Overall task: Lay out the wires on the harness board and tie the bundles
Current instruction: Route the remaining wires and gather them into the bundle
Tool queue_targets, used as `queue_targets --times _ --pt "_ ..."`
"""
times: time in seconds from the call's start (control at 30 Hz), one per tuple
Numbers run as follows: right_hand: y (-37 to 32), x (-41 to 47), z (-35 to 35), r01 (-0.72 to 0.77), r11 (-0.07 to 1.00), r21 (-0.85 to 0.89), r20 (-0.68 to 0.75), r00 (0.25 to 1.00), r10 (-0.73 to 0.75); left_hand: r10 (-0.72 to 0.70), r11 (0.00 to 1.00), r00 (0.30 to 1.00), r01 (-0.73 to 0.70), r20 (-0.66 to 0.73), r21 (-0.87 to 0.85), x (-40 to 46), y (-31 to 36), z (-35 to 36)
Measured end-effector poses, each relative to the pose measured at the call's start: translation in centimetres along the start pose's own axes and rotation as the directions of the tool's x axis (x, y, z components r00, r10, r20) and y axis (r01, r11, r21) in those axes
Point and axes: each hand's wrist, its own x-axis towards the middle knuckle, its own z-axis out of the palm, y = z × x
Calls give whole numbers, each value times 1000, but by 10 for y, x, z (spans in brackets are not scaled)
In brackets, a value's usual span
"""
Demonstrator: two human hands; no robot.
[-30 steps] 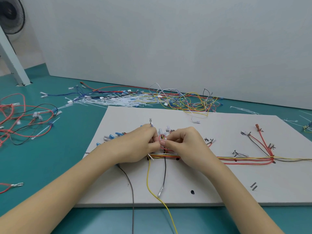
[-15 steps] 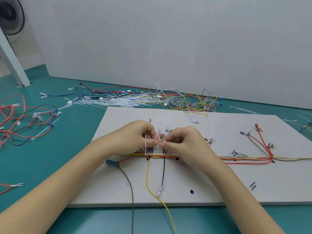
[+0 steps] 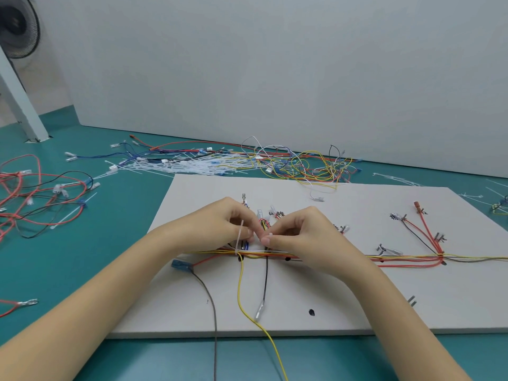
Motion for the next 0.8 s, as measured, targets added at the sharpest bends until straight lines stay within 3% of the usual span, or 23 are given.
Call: queue_targets --times 0.57,0.8 --pt "-2 0 -7 -44 995 84 -42 998 47 -21 1000 999 21 29 -21 2 0 5" --pt "-2 -1 -3 -31 998 46 -51 998 33 -11 985 998 22 -65 171 4 2 13"
